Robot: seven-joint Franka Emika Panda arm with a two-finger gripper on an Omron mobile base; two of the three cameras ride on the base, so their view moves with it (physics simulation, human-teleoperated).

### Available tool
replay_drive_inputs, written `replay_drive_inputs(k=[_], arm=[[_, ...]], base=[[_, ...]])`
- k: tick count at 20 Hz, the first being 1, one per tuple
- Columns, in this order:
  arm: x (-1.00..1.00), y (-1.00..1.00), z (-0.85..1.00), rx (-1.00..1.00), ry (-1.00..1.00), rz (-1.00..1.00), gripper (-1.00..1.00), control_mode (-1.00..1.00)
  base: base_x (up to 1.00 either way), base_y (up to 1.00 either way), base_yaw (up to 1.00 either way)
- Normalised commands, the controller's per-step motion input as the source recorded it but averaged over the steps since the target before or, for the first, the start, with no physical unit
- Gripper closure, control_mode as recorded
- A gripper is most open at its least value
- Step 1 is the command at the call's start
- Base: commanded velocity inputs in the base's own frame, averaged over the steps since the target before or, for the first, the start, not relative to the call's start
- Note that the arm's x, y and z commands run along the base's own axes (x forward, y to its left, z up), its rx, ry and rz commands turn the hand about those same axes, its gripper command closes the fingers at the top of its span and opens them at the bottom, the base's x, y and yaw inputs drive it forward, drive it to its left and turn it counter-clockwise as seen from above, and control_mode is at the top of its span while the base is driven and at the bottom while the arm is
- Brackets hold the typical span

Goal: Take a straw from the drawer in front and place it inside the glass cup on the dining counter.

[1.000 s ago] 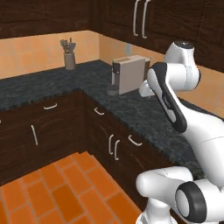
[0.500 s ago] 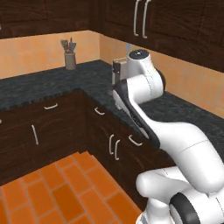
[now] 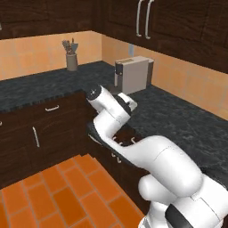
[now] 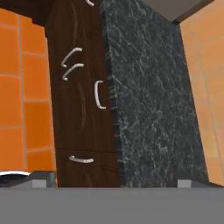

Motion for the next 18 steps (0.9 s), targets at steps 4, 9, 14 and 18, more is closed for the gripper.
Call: replay_drive_inputs(k=[4,9,14,18], arm=[[0.38,0.11,-0.74,-0.36,0.00,0.00,-1.00,-1.00],[0.20,0.00,-0.64,-0.30,0.00,0.00,-1.00,-1.00],[0.10,-0.06,-0.65,-0.26,0.00,-0.03,-1.00,-1.00],[0.20,-0.21,-0.52,-0.20,0.00,-0.02,-1.00,-1.00]], base=[[0.00,0.00,0.00],[0.00,0.00,0.00],[0.00,0.00,0.00],[0.00,0.00,0.00]])
